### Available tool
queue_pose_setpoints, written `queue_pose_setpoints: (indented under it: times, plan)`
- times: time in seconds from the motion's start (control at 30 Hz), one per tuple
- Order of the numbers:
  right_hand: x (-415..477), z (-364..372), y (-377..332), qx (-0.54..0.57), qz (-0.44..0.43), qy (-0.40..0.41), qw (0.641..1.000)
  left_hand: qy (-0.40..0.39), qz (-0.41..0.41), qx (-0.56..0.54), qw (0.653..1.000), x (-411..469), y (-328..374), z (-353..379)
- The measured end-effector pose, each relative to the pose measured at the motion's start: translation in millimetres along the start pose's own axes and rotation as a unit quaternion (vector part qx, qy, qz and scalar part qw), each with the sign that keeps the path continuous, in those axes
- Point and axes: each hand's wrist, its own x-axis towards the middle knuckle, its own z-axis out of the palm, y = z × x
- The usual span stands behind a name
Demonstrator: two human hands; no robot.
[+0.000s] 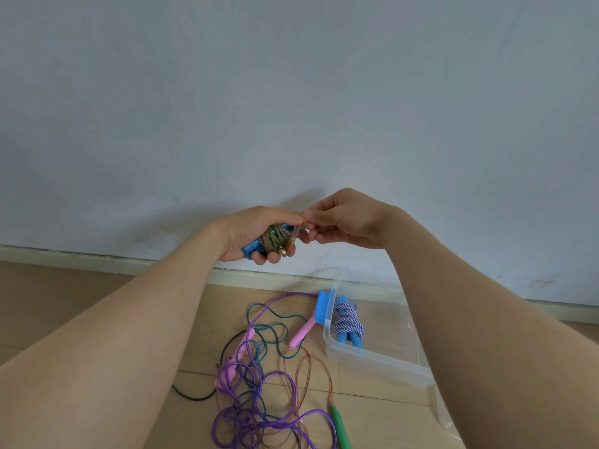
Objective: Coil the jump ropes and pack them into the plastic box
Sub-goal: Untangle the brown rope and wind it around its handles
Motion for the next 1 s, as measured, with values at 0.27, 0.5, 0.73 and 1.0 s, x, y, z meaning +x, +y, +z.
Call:
queue_pose_setpoints:
  times: [0.27,0.5,0.73,1.0]
  plan:
    - [0,1,-4,-0.012,-0.006,0.029,0.999,-0.010,0.013,-0.005,1.000,0,2,-1]
    - [3,14,-12,-0.075,-0.030,0.049,0.996,0.022,0.014,-0.044,0.999,2,5,1]
    - [7,29,-18,-0.164,-0.097,0.185,0.964,0.012,-0.008,-0.108,0.994,-4,9,3]
    - [10,28,-24,-0.168,-0.136,0.245,0.945,0.005,0.036,-0.174,0.984,-10,8,3]
